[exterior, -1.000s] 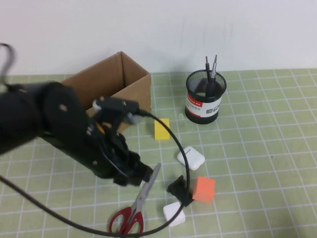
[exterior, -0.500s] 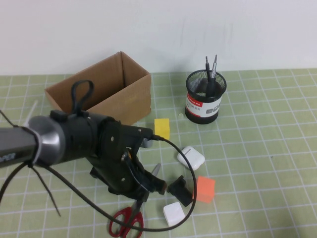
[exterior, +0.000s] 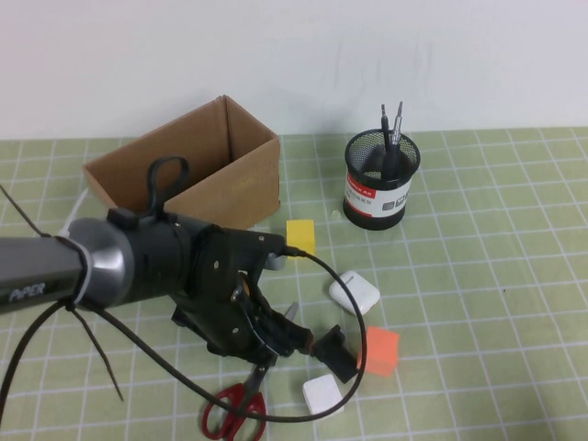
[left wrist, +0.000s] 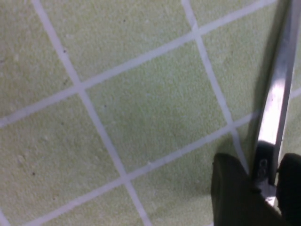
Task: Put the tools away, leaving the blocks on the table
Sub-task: Pick up the scissors from the table
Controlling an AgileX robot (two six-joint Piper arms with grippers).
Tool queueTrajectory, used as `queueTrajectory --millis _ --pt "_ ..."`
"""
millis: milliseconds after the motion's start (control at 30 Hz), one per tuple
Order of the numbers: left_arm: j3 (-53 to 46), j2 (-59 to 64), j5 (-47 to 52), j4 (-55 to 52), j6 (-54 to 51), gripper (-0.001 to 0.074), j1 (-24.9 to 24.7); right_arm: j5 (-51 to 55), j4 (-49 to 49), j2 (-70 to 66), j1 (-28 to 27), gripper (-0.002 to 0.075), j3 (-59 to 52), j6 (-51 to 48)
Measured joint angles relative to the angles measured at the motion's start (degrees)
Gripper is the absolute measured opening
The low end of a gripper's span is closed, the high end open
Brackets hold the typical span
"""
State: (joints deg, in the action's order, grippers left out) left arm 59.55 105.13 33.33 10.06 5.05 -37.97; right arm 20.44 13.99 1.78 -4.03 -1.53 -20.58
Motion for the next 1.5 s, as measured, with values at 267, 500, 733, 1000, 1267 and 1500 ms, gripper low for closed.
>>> queueTrajectory --millis 267,500,733,1000,1267,1500 --pt "0.11 0.09 1.18 -18.57 14.13 0.0202 -6.43 0.0 0.0 0.0 0.0 -0.0006 0.0 0.0" --pt "0.11 0.13 3.85 -25.78 27.45 0.0202 -9.75 0.0 0.0 0.0 0.0 -0.0006 0.0 0.0" --pt "0.11 0.13 4.18 -23.47 28.54 0.0203 -9.75 0.0 0.0 0.0 0.0 -0.0006 0.0 0.0" --pt "0.11 0.13 4.28 -19.8 26.3 0.0203 -9.75 0.0 0.0 0.0 0.0 -0.0006 0.0 0.0" --pt "0.11 0.24 4.28 -19.5 25.6 0.0202 -9.75 0.0 0.0 0.0 0.0 -0.0006 0.0 0.0" --pt "0.67 0.88 4.86 -19.34 24.73 0.0121 -9.75 0.0 0.0 0.0 0.0 -0.0006 0.0 0.0"
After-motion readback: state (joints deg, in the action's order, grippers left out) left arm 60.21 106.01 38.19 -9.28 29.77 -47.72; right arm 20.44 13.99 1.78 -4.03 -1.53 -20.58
